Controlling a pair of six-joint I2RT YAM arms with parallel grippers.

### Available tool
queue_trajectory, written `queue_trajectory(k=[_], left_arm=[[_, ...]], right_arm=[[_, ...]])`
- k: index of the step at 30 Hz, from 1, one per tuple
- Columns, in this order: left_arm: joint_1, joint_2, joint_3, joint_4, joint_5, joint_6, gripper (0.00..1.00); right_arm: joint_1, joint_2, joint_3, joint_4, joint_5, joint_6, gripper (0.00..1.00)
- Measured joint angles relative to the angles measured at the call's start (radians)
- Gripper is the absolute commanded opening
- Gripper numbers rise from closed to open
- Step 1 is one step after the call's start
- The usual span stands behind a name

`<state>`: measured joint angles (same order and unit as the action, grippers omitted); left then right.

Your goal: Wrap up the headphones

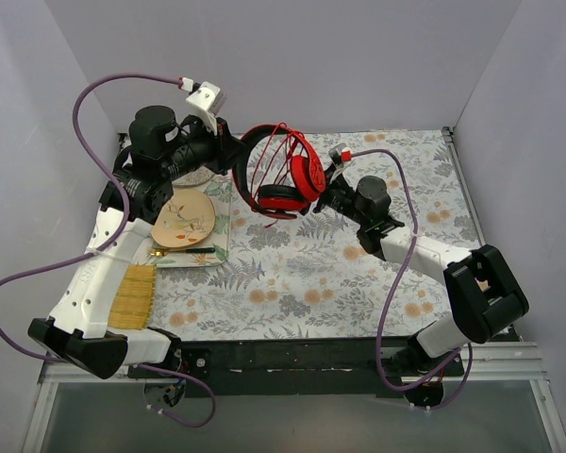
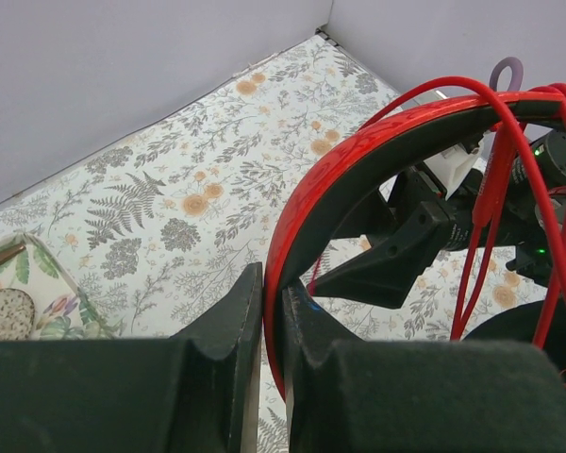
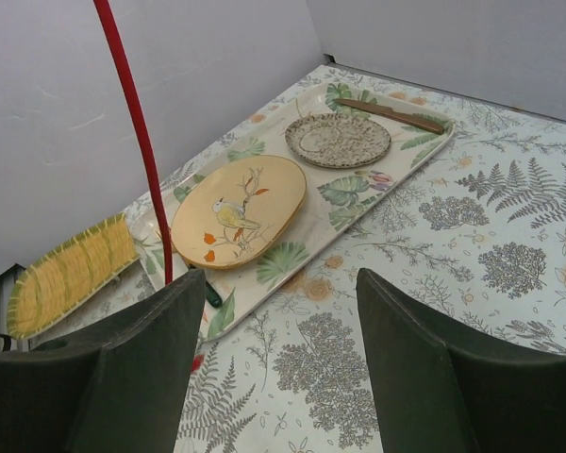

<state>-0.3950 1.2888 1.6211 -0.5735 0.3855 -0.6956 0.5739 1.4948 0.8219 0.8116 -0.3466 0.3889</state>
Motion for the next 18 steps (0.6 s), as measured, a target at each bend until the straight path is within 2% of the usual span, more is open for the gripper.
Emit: queue_trajectory(k=[14,18], left_arm=[[0.0,0.0,0.008,-0.01,0.019,0.003,0.0],[0.0,0.0,0.011,-0.011,0.021,0.008,0.0]], right_arm=[[0.005,0.0,0.014,-0.011,0.005,-0.001,0.69],[0.005,-0.008,0.021,-0.068,0.069,-0.018,0.69]])
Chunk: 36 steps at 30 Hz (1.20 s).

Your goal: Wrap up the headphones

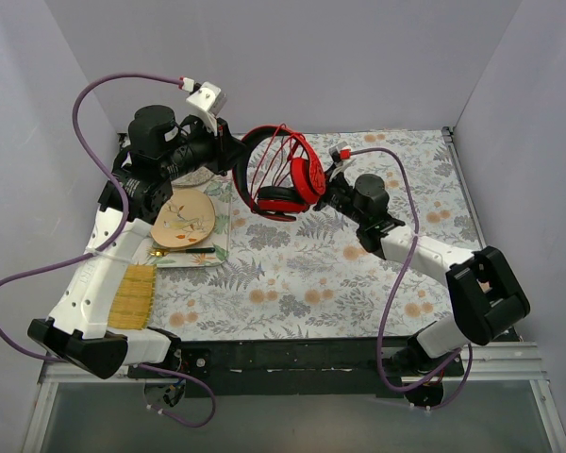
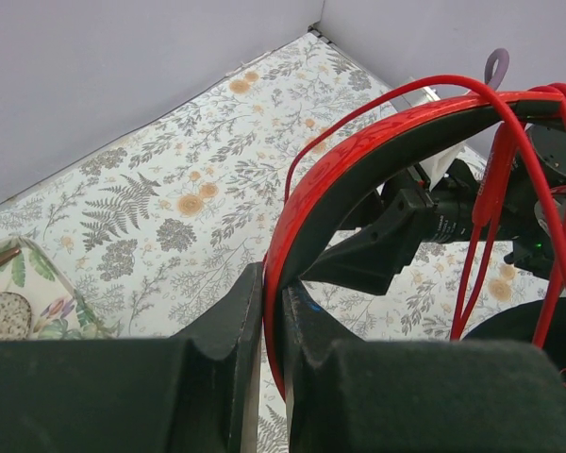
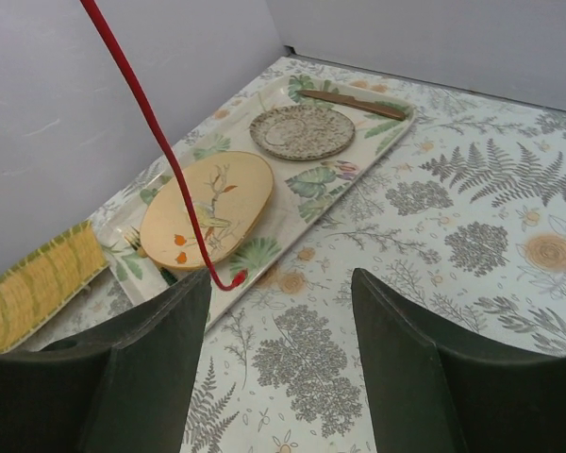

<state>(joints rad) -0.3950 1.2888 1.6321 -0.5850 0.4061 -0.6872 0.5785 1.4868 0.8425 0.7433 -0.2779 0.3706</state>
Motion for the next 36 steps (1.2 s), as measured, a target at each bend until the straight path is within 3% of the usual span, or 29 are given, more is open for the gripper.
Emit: queue_trajectory(k=[5,14,16,17,19,20,22,31,36], left_arm=[[0.0,0.0,0.0,0.0,0.0,0.008,0.0],[0.0,0.0,0.0,0.0,0.002,0.011,0.0],[0.0,0.0,0.003,-0.004,0.003,0.011,0.0],[0.0,0.0,0.006,-0.009,0.003,0.011,0.0],[0.0,0.001,0.014,-0.018,0.007,0.011,0.0],[0.0,0.001,0.017,-0.021,0.01,0.011,0.0],[0.0,0.001,0.02,-0.023,0.014,0.012,0.0],[0.0,0.0,0.016,-0.046,0.023,0.037,0.0],[0.0,0.0,-0.003,-0.068,-0.005,0.076,0.0]], right_arm=[[-0.003,-0.058,-0.019,-0.063,0.075,-0.027,0.7],[0.007,-0.135,-0.031,-0.067,0.058,-0.079,0.74],[0.015,-0.127,-0.026,-0.068,0.05,-0.082,0.68],[0.019,-0.117,-0.018,-0.07,0.047,-0.083,0.52],[0.025,-0.093,0.002,-0.072,0.048,-0.085,0.32],[0.027,-0.083,0.011,-0.076,0.051,-0.085,0.15],[0.028,-0.07,0.022,-0.087,0.059,-0.082,0.01],[0.013,-0.074,0.031,-0.101,0.129,-0.061,0.01],[-0.082,-0.155,0.013,-0.124,0.2,-0.042,0.01]])
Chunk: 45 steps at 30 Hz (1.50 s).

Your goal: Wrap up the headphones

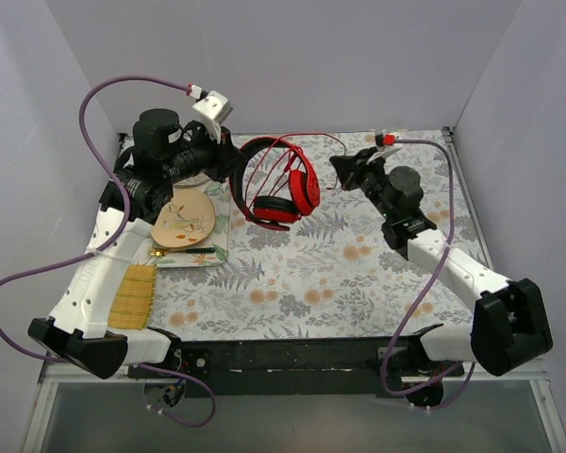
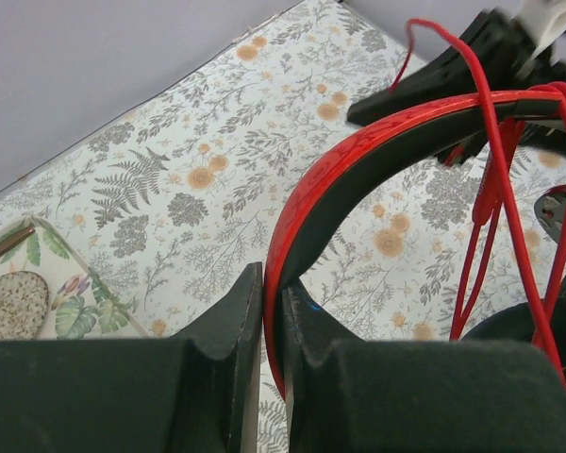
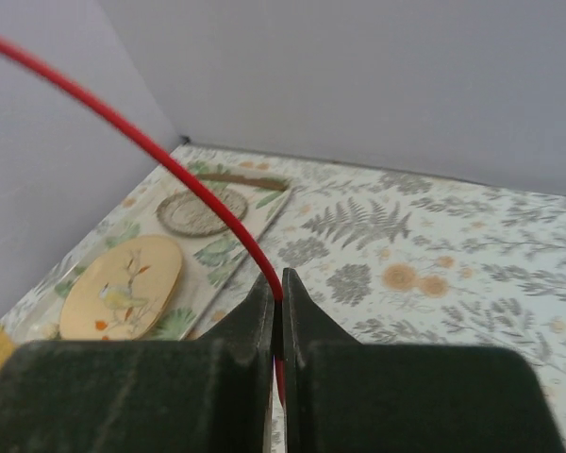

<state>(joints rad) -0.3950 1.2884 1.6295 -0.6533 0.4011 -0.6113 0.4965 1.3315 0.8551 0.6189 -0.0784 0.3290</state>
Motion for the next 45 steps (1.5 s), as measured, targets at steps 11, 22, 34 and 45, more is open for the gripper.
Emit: queue_trajectory(k=[11,22,34,45], left_arm=[[0.0,-0.002,-0.026,-0.058,-0.039,0.086,0.0],[-0.002,-0.002,-0.036,-0.114,0.013,0.128,0.0],[-0.001,-0.024,-0.112,0.062,0.177,-0.231,0.0],[0.08,0.069,-0.171,0.211,-0.135,-0.624,0.0]], right_arm=[[-0.228,-0.138,-0.016,-0.054,0.063,0.014,0.01],[-0.325,-0.104,0.04,-0.128,-0.054,0.003,0.01],[-0.224,-0.008,0.079,-0.21,-0.135,-0.011,0.01],[0.095,0.112,0.057,-0.342,-0.1,0.074,0.01]])
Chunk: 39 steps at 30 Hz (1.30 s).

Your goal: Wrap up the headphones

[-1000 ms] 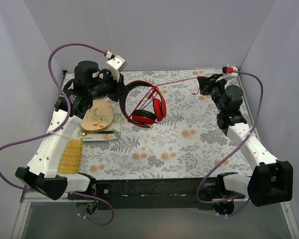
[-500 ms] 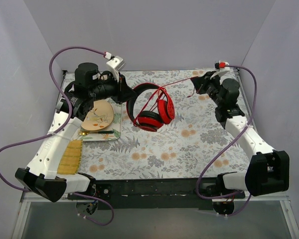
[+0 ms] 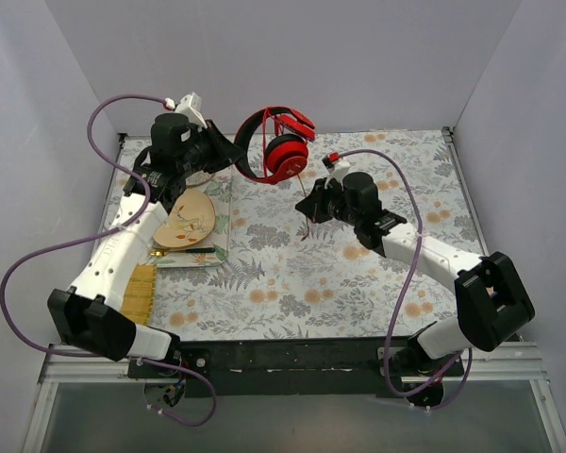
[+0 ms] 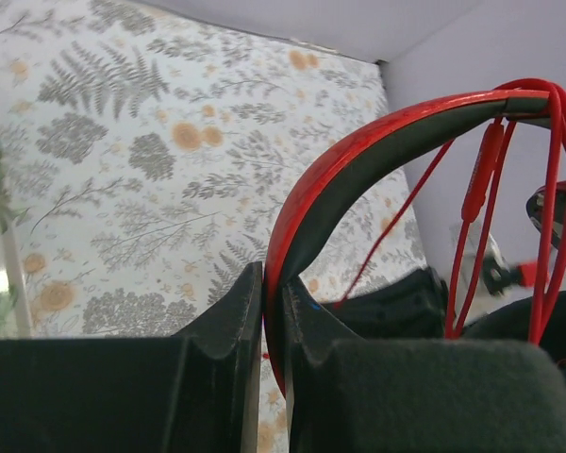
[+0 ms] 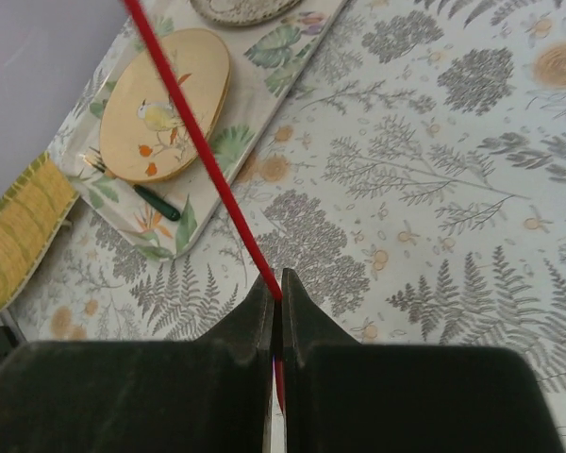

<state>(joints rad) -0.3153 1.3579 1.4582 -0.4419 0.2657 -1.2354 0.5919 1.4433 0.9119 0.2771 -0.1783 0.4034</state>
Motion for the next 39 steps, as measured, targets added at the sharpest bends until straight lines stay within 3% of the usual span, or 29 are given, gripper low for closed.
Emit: queue_trajectory(k=[8,21,31,39], left_arm=[[0.009,0.105,-0.121,0.026,-0.231,-0.096,0.0],[-0.021,0.214,-0.417,0.206,-0.429,0.015,0.0],[-0.092,0.271,-0.455,0.343,-0.488,0.204,0.0],[-0.094,0.369,-0.463,0.368,-0.494,0.256,0.0]], right_arm=[[0.127,0.005,-0.057,0.009,0.051,0.088,0.01],[0.259,0.15,-0.056,-0.048,0.049,0.122,0.01],[0.262,0.252,0.22,-0.423,0.072,-0.058,0.15],[0.27,0.326,0.224,-0.558,0.066,-0.144,0.21]])
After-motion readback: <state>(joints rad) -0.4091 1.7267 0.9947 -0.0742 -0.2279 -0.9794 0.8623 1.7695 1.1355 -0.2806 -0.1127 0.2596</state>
